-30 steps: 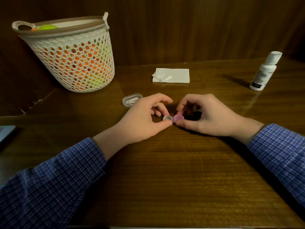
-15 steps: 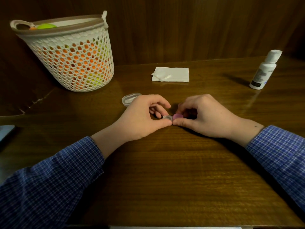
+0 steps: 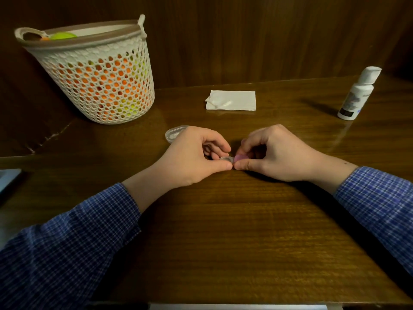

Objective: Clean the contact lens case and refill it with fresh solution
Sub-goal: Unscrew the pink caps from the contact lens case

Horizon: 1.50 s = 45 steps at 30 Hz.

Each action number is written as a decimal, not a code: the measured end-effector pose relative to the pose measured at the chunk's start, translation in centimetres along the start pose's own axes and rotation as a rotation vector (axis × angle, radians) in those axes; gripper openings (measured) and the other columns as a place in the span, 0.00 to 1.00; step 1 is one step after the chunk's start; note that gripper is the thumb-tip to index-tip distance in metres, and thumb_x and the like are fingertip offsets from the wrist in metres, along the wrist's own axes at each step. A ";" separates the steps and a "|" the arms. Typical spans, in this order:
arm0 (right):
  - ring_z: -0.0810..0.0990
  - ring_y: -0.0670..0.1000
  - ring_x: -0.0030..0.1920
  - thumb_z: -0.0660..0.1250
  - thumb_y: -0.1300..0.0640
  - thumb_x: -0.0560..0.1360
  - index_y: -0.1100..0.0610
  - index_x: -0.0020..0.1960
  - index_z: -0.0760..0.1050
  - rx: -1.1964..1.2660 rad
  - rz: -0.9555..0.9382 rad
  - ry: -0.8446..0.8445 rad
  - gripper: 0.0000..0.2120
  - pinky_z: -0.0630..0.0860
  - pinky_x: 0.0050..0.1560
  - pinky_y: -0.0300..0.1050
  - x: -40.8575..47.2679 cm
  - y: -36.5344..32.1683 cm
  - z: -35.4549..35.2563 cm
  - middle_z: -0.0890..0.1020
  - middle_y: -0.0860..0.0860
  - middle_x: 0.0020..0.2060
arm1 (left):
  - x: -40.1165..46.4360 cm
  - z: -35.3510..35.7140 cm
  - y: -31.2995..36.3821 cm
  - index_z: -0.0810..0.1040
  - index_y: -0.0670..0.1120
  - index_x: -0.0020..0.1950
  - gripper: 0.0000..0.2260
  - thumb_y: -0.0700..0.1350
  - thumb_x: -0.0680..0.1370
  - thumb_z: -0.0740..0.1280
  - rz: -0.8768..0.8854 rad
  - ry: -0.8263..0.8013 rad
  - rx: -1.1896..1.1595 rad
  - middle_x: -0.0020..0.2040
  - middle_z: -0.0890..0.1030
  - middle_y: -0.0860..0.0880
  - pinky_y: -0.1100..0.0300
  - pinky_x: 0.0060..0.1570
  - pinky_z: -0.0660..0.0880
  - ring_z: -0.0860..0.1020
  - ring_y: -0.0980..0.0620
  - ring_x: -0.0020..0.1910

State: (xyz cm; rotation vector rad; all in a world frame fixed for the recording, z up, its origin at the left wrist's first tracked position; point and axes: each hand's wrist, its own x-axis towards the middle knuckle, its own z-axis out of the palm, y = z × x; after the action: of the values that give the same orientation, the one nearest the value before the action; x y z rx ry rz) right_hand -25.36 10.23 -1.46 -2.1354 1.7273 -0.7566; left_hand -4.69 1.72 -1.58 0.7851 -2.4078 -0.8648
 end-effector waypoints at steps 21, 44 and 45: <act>0.80 0.38 0.49 0.76 0.47 0.73 0.48 0.64 0.79 0.034 0.004 0.082 0.21 0.79 0.47 0.32 -0.6 0.2 0.6 0.82 0.39 0.45 | -0.1 -0.1 -0.1 0.84 0.54 0.53 0.13 0.45 0.70 0.81 -0.005 0.001 -0.022 0.43 0.86 0.55 0.65 0.49 0.82 0.85 0.59 0.43; 0.83 0.42 0.47 0.78 0.56 0.73 0.49 0.58 0.77 0.175 0.008 0.014 0.17 0.81 0.45 0.35 -0.5 0.1 -0.1 0.84 0.42 0.46 | 0.0 -0.1 -0.4 0.85 0.50 0.54 0.14 0.46 0.71 0.81 0.009 -0.008 -0.032 0.44 0.86 0.54 0.57 0.50 0.83 0.85 0.57 0.43; 0.83 0.42 0.47 0.78 0.55 0.73 0.48 0.57 0.77 0.175 0.012 0.009 0.16 0.81 0.45 0.36 -0.5 0.2 -0.1 0.84 0.42 0.47 | 0.0 -0.1 -0.4 0.85 0.50 0.54 0.14 0.46 0.71 0.81 0.008 -0.007 -0.034 0.44 0.86 0.54 0.57 0.50 0.83 0.85 0.56 0.43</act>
State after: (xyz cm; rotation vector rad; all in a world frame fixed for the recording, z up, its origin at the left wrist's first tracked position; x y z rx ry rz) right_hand -25.64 10.70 -1.54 -2.0057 1.6131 -0.8811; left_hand -4.53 1.42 -1.78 0.7598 -2.3944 -0.9047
